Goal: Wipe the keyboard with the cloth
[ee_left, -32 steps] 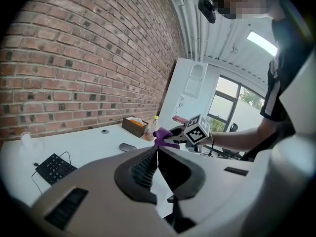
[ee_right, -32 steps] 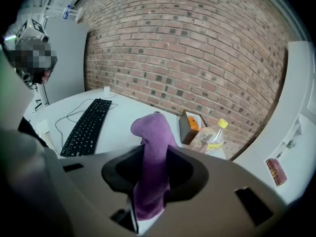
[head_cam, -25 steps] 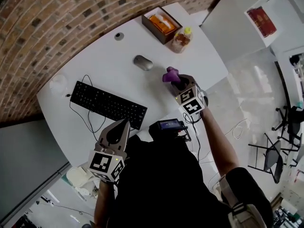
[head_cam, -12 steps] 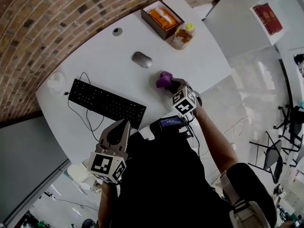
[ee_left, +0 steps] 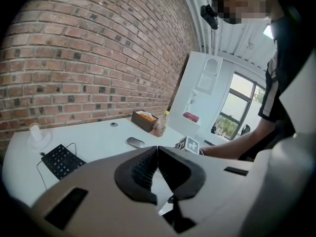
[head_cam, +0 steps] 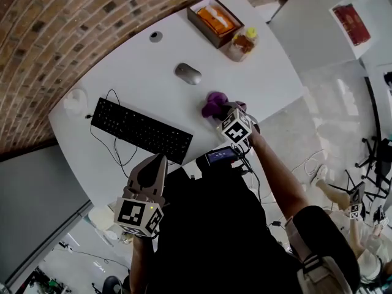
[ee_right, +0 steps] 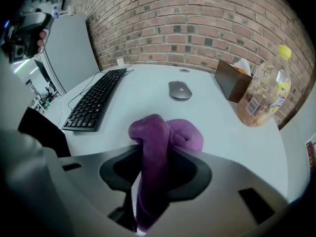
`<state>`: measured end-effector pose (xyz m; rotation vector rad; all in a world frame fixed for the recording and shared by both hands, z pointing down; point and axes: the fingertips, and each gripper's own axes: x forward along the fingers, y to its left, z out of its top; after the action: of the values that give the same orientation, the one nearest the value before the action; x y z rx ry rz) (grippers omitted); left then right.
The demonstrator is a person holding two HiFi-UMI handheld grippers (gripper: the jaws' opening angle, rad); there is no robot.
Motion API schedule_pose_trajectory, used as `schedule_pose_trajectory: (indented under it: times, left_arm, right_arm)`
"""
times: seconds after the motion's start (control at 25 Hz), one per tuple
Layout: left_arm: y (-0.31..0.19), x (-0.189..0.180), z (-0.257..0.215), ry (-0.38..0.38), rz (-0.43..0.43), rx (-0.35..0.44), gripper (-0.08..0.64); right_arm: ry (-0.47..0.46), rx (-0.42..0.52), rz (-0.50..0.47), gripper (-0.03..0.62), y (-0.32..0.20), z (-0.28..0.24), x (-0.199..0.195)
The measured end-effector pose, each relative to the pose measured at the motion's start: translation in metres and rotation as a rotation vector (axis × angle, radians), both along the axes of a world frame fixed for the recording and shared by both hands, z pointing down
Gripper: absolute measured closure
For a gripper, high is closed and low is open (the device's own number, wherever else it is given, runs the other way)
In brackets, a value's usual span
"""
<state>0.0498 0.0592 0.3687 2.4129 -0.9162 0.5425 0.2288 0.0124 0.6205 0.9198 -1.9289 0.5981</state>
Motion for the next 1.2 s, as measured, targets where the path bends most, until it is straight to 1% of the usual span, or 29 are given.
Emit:
schedule_pose_trajectory:
  times: [0.12, 0.24, 0.36, 0.52, 0.76, 0.96, 1.08, 1.2]
  left_arm:
    - [0.001, -0.005, 0.001, 0.009, -0.023, 0.004, 0.546]
    - [0.003, -0.006, 0.002, 0.012, -0.028, 0.019, 0.546]
    - [0.004, -0.006, 0.0, 0.02, -0.031, 0.029, 0.546]
    - [0.005, -0.007, -0.002, 0.024, -0.043, 0.029, 0.546]
    - [0.008, -0.01, -0.002, 0.017, -0.046, 0.042, 0.546]
    - [0.009, -0.015, -0.005, 0.027, -0.064, 0.05, 0.546]
    - [0.01, -0.015, -0.004, 0.034, -0.068, 0.048, 0.546]
    - [0.01, -0.011, -0.005, 0.046, -0.063, 0.04, 0.546]
  right_arm:
    - [-0.012, -0.022, -0.027, 0.401, 0.001, 0.001, -0.004]
    - [-0.023, -0.032, -0.04, 0.39, 0.002, 0.002, -0.006]
    - [-0.027, -0.038, -0.063, 0.36, 0.006, 0.001, -0.01]
    - [-0.023, -0.025, -0.073, 0.348, 0.007, -0.002, -0.011]
    - [-0.034, 0.023, -0.049, 0.348, 0.002, -0.019, -0.006]
    - [-0.052, 0.073, -0.017, 0.348, 0.001, -0.044, 0.001]
    - [-0.094, 0.112, 0.019, 0.348, -0.003, -0.064, 0.002]
    - [-0.159, 0.161, 0.062, 0.348, -0.01, -0.092, 0.0]
